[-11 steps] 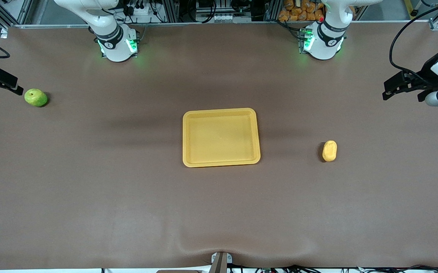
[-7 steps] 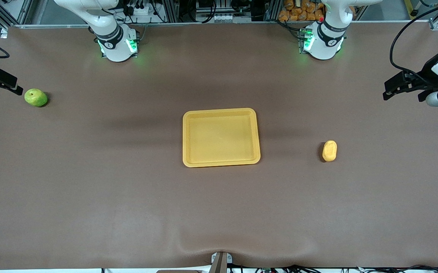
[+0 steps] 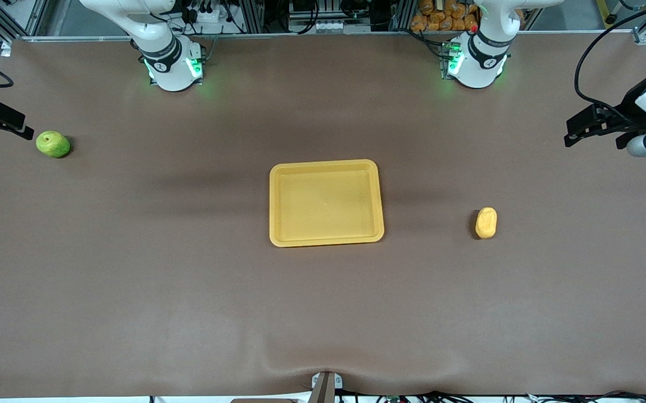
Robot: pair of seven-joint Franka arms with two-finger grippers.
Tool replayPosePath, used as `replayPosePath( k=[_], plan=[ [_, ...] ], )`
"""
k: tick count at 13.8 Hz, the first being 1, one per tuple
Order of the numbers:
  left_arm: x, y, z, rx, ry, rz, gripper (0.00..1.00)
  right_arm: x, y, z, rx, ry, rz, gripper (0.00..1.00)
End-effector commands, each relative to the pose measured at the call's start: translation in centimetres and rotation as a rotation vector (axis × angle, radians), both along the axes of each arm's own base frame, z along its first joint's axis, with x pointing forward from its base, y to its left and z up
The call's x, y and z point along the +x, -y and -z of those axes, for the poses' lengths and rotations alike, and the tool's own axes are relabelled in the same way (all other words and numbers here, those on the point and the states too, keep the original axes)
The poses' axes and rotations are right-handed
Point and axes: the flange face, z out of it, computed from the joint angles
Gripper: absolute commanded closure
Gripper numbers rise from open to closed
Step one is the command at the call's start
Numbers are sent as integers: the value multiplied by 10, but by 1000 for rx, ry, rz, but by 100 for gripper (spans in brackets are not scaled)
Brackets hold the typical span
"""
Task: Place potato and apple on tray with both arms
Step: 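Move the left gripper toward the yellow potato while the right gripper reaches the apple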
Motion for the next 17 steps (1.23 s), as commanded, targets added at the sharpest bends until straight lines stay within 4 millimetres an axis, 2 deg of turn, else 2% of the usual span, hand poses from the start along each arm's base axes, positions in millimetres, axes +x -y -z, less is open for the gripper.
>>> replayPosePath(
  k=[1, 3, 6, 8, 10, 12, 17],
  plan=[
    [-2, -2, -3, 20, -2, 13, 0, -2, 24, 14, -5, -42, 34, 0],
    [0, -11, 0, 20, -9, 2, 0, 4, 46, 37, 5, -94, 72, 0],
    [6, -13, 9, 9, -25, -1, 0, 12, 49, 56, 4, -132, 73, 0],
    [8, -13, 12, 10, -29, -2, 0, 13, 52, 58, -7, -135, 78, 0],
    [19, -13, 29, 7, -48, -2, 0, 24, 50, 82, -30, -187, 65, 0],
    [35, -14, 49, 3, -42, -3, 0, 27, 59, 100, -27, -224, 79, 0],
    [58, -11, 119, 1, -149, -1, 0, 26, 107, 153, -57, -304, 144, 0]
  ],
)
